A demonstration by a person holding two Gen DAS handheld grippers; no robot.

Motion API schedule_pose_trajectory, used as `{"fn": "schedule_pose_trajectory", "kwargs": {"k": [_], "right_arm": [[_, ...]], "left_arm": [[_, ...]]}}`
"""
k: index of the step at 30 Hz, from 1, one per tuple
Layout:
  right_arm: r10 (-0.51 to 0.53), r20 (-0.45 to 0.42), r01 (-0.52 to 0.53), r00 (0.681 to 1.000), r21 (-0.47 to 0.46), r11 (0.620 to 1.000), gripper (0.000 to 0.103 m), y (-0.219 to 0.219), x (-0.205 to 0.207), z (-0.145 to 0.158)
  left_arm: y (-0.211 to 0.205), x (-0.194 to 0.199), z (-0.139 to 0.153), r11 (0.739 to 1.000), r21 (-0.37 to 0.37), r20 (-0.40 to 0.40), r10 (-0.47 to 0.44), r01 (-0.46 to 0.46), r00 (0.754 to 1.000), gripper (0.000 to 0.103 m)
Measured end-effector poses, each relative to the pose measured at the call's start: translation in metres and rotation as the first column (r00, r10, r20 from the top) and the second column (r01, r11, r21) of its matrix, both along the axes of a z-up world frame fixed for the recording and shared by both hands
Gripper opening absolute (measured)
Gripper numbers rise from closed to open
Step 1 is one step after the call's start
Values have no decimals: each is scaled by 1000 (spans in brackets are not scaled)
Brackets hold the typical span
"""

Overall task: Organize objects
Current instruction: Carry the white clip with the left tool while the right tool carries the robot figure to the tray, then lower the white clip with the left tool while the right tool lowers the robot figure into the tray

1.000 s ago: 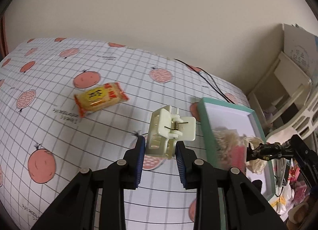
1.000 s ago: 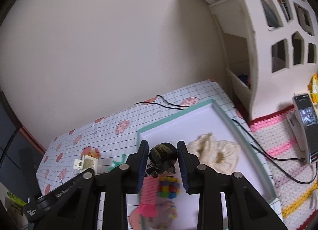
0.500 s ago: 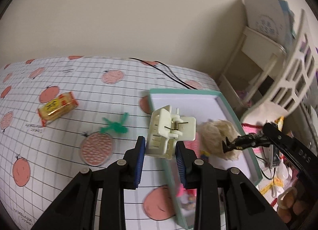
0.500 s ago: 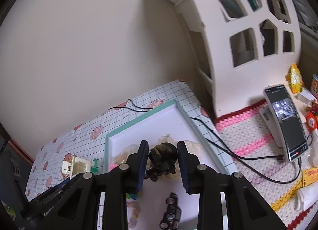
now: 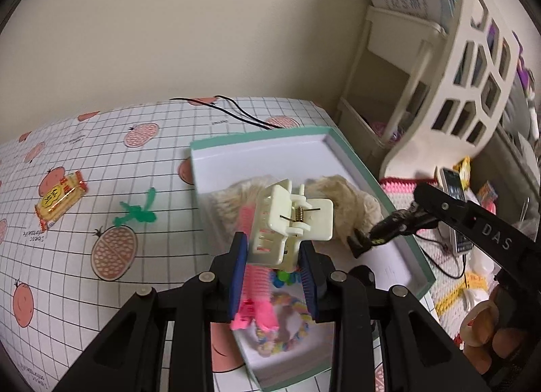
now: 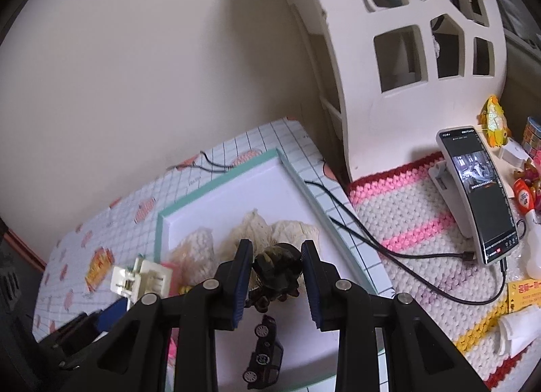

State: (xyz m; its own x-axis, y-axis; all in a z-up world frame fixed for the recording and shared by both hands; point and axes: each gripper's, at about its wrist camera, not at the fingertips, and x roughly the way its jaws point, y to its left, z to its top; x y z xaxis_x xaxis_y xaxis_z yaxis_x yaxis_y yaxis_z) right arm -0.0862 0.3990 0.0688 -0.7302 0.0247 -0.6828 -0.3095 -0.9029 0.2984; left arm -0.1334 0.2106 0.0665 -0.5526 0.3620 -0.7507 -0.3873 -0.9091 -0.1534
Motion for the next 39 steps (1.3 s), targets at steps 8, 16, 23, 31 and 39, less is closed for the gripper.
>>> {"fn": "schedule_pose_trajectory", "kwargs": {"k": [8, 16, 23, 31, 39], "right_arm": [[19, 11, -19, 1000, 61, 998, 32, -10, 1, 1], [13, 93, -21, 996, 88, 996, 32, -8, 1, -14], [20, 95, -26, 995, 56, 998, 32, -7, 1, -17], [47, 129, -55, 991, 67, 996, 32, -16, -3, -25], [68, 133, -76, 989, 58, 995, 32, -26, -7, -28]], "left_arm": [[18, 4, -12, 997, -62, 22, -48, 49, 999, 31], [26, 6, -23, 990, -111, 59, -84, 91, 995, 31], [29, 7, -28, 987, -125, 84, -94, 104, 992, 31], [31, 6, -33, 985, -129, 113, -105, 119, 988, 32], [32, 7, -36, 980, -138, 127, -123, 141, 984, 32]]}}
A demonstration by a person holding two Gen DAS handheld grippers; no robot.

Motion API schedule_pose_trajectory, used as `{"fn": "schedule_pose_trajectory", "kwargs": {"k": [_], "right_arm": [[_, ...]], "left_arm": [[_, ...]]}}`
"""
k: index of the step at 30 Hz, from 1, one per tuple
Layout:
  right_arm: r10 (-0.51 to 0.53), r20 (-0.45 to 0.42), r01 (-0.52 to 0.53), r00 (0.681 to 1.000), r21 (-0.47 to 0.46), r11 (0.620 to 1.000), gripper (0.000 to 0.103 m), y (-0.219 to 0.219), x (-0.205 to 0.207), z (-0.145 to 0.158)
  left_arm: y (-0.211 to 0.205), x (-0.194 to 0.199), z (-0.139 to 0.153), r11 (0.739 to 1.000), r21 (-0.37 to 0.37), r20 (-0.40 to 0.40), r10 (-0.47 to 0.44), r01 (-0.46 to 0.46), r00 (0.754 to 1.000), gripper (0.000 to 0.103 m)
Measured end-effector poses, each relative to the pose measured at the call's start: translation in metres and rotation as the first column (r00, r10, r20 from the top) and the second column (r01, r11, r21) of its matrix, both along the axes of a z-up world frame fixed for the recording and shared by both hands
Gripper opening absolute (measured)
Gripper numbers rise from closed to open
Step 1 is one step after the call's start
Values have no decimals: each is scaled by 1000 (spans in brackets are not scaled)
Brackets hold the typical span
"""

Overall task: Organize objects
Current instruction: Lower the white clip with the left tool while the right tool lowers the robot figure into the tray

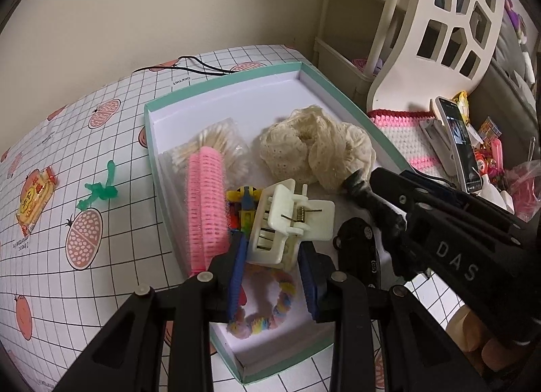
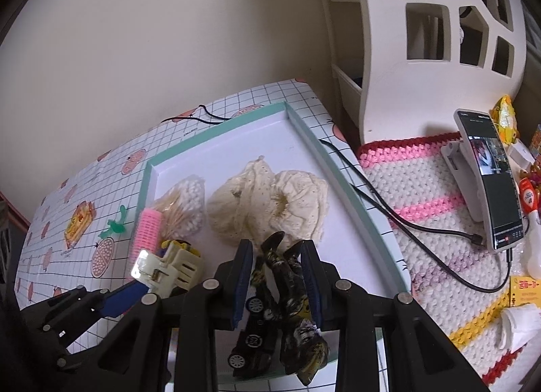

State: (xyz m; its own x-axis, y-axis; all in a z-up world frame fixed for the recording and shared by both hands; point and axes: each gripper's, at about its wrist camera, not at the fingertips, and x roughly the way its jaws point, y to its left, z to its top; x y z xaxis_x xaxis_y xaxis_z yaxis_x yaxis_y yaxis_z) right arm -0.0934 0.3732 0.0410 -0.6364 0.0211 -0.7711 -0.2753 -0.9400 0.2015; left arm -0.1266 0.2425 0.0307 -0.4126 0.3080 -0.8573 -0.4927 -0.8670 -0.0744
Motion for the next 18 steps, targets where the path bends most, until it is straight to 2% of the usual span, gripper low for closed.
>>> {"fn": "schedule_pose_trajectory", "kwargs": {"k": [7, 11, 18], "right_arm": [[7, -4, -7, 1000, 15, 1000, 32, -6, -2, 0], [2, -19, -1, 1000, 17, 1000, 32, -6, -2, 3], [-15, -40, 17, 999, 29, 999, 32, -4, -1, 7]], "left_arm": [[0, 0, 1, 1000, 1, 1, -6, 6, 1000, 33], [-2, 1, 3, 1000, 5, -8, -8, 8, 1000, 41], [-8, -1, 11, 999, 35, -31, 4, -3, 1000, 42]]}}
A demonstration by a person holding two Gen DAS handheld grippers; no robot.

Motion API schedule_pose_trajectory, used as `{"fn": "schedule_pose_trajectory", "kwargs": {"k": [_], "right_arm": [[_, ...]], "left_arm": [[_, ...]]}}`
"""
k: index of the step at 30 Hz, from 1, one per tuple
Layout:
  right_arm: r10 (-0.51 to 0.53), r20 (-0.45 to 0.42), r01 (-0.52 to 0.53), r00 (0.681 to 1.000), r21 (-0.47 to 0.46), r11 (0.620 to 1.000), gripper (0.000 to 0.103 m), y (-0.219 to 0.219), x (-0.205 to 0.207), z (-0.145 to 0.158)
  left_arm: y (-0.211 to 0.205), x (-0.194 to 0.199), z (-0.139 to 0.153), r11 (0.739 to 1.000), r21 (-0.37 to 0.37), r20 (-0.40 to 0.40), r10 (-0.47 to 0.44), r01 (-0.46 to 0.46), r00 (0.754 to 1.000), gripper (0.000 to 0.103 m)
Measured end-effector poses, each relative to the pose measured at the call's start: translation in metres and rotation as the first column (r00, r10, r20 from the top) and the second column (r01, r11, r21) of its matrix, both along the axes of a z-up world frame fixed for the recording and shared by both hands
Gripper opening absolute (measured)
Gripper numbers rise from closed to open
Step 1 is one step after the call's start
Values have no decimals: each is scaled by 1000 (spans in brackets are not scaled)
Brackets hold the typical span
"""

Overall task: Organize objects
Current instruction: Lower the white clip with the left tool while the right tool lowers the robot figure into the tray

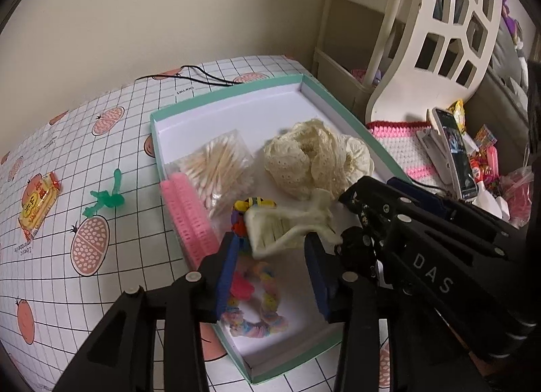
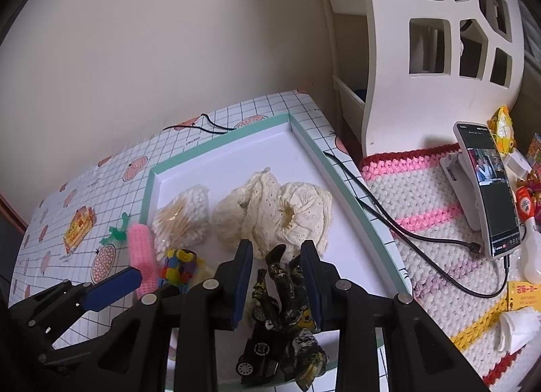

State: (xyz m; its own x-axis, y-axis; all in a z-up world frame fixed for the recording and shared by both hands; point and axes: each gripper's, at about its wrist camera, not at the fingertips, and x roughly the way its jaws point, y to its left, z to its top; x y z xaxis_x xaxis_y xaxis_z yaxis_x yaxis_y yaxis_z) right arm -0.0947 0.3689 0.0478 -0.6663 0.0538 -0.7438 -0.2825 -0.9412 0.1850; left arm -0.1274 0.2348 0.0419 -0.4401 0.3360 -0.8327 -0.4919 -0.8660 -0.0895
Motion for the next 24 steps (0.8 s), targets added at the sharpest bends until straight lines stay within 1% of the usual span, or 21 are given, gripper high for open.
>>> {"fn": "schedule_pose_trajectory", "kwargs": {"k": [6, 12, 18, 19, 20, 22, 23, 24], "right_arm": [[-4, -10, 4, 1000, 4, 1000, 32, -1, 0, 2], [4, -8, -4, 1000, 7, 1000, 32, -3, -1, 1], [8, -3, -8, 1000, 6, 1000, 32, -6, -2, 0], [11, -1, -11, 1000, 7, 1000, 34, -7, -2, -1], [13, 1, -13, 1000, 9, 1000, 42, -8, -2, -1], [24, -1, -24, 1000, 9, 1000, 51, -11, -3, -2], [27, -2, -27, 1000, 12, 1000, 52, -12, -3, -2], [32, -3, -32, 999, 18, 999, 52, -14, -3, -1]], "left_arm": [[-4, 0, 8, 1000, 20, -31, 3, -2, 1000, 42], [-15, -4, 15, 997, 64, -51, 47, -44, 998, 42], [-25, -8, 18, 993, 71, -73, 97, -92, 993, 42], [-26, -9, 19, 992, 72, -76, 107, -102, 991, 42], [-29, -9, 19, 991, 72, -79, 123, -117, 989, 42], [-34, -11, 19, 987, 72, -82, 149, -143, 985, 43], [-37, -13, 19, 985, 73, -83, 164, -158, 983, 43], [-41, -15, 18, 981, 71, -80, 186, -180, 979, 49]]}}
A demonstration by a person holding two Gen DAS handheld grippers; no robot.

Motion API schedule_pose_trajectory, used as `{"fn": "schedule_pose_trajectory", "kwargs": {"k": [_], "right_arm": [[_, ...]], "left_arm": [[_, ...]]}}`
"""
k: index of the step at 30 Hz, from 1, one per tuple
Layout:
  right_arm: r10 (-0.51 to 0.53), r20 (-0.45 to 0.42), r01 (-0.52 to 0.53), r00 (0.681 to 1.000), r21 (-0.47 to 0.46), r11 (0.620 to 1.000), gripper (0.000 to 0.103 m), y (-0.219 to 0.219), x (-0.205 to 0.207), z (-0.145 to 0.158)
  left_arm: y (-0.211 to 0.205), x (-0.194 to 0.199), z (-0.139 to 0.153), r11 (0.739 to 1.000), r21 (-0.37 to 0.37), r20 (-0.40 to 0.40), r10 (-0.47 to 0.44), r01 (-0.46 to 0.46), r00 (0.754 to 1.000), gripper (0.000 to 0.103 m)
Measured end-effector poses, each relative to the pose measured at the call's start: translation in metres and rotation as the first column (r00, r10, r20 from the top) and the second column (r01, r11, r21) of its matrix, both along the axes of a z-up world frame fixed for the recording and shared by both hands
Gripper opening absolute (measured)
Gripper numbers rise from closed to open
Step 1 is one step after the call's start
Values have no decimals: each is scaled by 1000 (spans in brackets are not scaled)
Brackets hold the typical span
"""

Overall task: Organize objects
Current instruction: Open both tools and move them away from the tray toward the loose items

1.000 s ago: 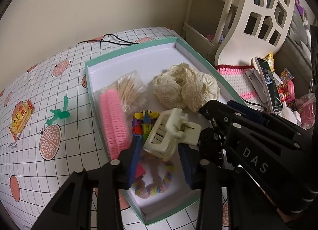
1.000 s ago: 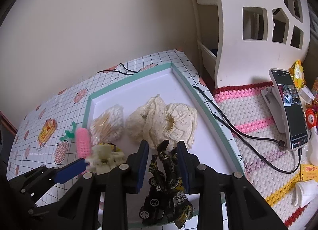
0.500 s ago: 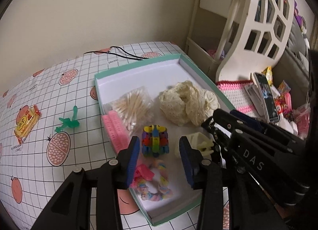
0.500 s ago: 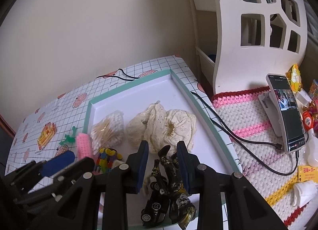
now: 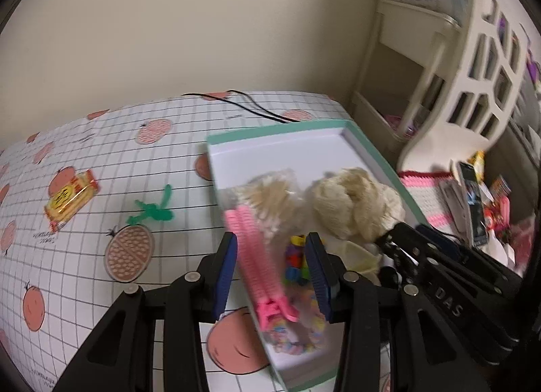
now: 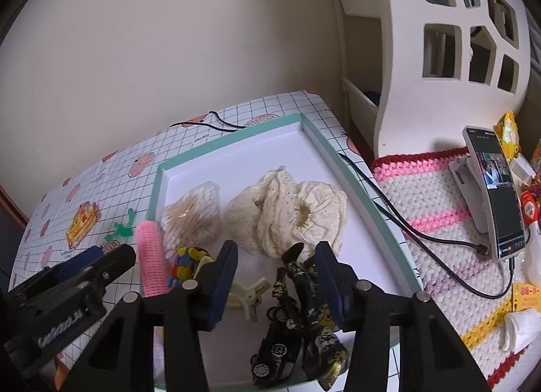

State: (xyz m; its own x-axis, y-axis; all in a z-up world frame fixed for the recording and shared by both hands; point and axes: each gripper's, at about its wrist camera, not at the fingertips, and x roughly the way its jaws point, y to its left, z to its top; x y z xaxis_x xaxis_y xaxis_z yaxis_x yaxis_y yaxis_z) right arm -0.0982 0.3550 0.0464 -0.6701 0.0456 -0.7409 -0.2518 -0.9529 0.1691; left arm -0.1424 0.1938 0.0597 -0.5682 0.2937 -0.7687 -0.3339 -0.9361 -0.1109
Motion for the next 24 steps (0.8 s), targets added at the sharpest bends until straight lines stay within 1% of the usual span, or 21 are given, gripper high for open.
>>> {"fn": "schedule_pose_trajectory", "kwargs": {"k": [1, 2, 4, 6, 8, 12, 14, 16, 18, 20, 21, 23, 24], "right_arm": [[4, -1, -4, 1000, 3, 1000, 53, -1, 0, 0], [8, -1, -8, 1000, 5, 1000, 57, -2, -1, 0], [17, 0, -17, 1000, 9, 1000, 62, -5, -2, 0], [23, 2, -23, 1000, 16, 1000, 62, -8, -3, 0], [29, 3, -29, 1000, 24, 999, 65, -10, -4, 0], [32, 7, -32, 999, 30, 999, 69, -15, -5, -1], [33, 6, -33, 999, 31, 999, 75, -16, -6, -1], [35, 1, -35, 999, 32, 999, 76, -19, -6, -1], [38, 0, -38, 999, 35, 999, 77, -21, -7, 0], [40, 0, -40, 999, 40, 998, 79, -23, -7, -1], [40, -1, -40, 999, 42, 998, 80, -23, -8, -1], [41, -2, -41, 999, 40, 998, 87, -23, -8, -1], [42, -3, -42, 999, 39, 998, 88, -24, -8, -1]], "left_arm": [[-3, -2, -1, 1000, -4, 5, 17, -17, 1000, 52], [-7, -4, -3, 999, -9, 17, 41, -41, 999, 55], [-17, -9, -7, 997, 1, 45, 73, -73, 996, 55], [-29, -16, -11, 993, 16, 82, 115, -117, 990, 55], [-39, -20, -15, 987, 38, 111, 150, -155, 982, 56], [-58, -28, -25, 970, 72, 181, 216, -232, 959, 57], [-64, -32, -31, 961, 84, 222, 241, -264, 945, 58], [-72, -35, -38, 948, 97, 262, 268, -302, 927, 58], [-78, -37, -42, 938, 93, 283, 296, -333, 912, 59], [-81, -38, -44, 934, 82, 290, 311, -348, 905, 61], [-82, -38, -44, 933, 78, 289, 315, -350, 904, 63], [-83, -39, -44, 932, 68, 285, 324, -356, 902, 65], [-84, -39, -43, 931, 65, 283, 327, -358, 902, 65]]}}
